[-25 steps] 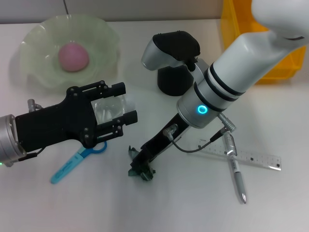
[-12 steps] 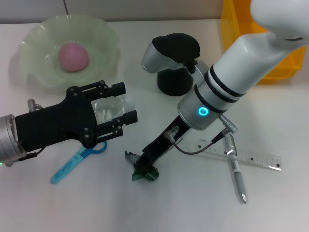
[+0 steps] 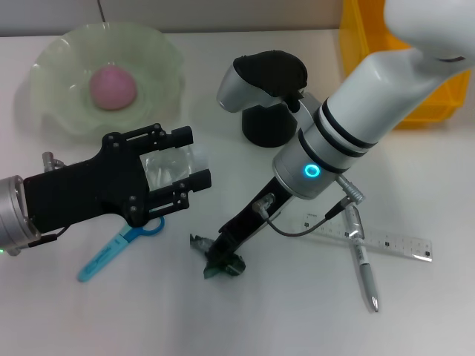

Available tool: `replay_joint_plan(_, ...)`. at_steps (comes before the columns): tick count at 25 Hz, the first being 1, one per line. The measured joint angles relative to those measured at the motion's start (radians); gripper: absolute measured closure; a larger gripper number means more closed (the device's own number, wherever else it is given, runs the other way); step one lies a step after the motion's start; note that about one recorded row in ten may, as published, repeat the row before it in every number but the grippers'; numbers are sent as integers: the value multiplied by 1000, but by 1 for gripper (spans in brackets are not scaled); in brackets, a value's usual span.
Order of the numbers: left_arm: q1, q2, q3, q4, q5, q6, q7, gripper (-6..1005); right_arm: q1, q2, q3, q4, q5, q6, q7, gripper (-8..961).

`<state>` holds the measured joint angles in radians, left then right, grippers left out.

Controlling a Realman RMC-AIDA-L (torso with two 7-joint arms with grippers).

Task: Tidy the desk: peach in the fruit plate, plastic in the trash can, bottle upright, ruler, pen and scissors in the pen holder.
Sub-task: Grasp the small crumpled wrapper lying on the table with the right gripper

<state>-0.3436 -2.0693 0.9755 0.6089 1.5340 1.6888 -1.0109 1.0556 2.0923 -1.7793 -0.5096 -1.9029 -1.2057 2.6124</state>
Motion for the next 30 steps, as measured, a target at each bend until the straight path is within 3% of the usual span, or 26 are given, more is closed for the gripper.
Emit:
replay_joint_plan(9,0,0,0,0,0,-1,0,360,0,0,-2,-1,-2,0,-7,646)
replay_joint_plan(15,-4,0,0,0,0,-2,0,360,-3,0,-18,-9,-2,0,-10,752)
replay_joint_plan(17,-4,0,0,0,0,-3,0,360,-10,0,-20,-24,-2,0,-10,846)
replay_joint_plan(30,0,0,-21,0,0,-3,0,360,-81,-12,-2,-97,-6,-4,-14,908)
